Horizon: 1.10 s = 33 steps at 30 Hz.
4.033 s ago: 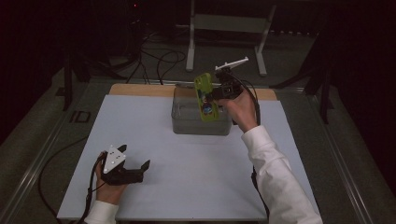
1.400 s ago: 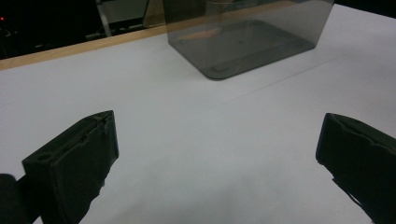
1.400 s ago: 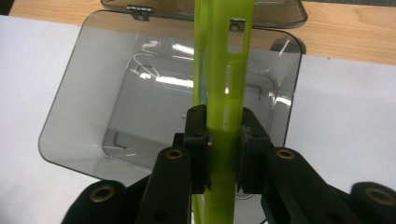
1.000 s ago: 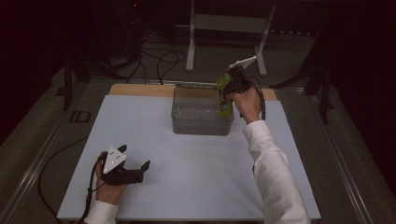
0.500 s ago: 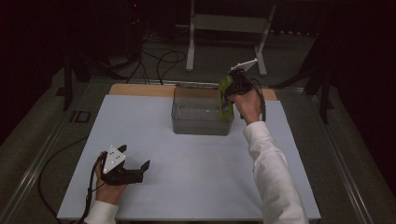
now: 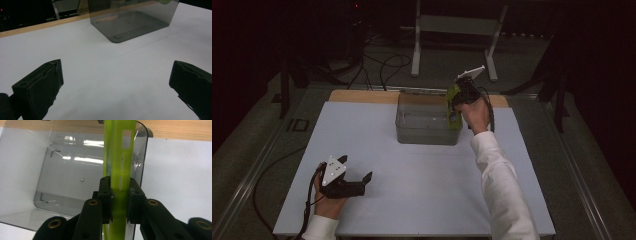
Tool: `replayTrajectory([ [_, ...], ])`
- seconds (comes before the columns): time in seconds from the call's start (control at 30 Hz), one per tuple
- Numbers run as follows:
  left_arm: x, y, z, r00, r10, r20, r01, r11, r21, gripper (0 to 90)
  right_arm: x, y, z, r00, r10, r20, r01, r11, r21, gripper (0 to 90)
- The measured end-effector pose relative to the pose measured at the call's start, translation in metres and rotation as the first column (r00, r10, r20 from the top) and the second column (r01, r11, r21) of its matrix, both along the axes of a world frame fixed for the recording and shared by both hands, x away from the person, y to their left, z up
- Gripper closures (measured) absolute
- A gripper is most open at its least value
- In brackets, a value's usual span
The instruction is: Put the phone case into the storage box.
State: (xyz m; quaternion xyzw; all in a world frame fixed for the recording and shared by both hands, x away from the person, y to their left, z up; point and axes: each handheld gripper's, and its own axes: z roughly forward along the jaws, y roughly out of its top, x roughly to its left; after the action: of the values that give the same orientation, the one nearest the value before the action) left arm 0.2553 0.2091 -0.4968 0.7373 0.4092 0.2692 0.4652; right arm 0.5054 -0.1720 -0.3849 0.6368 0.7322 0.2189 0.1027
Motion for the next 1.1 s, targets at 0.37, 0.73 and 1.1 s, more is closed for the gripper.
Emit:
replayTrajectory([
  [0.37,0.0,-0.001,0.0,1.0,-0.002,-0.003,0.002,1.0,0.002,0.0,0.005,-0.002,-0.012,0.9997,-0.019,-0.015,0.019,1.0,-0.005,77.3],
  [0.73,0.0,0.0,0.0,1.0,-0.001,-0.002,0.001,1.0,0.002,0.0,0.008,0.003,-0.025,0.9988,-0.022,-0.044,0.021,0.999,-0.026,77.1],
  [1.1,0.0,0.0,0.0,1.0,0.001,-0.002,-0.001,1.0,0.002,0.0,0.009,0.004,-0.034,0.9975,-0.036,-0.061,0.034,0.999,-0.027,77.0],
])
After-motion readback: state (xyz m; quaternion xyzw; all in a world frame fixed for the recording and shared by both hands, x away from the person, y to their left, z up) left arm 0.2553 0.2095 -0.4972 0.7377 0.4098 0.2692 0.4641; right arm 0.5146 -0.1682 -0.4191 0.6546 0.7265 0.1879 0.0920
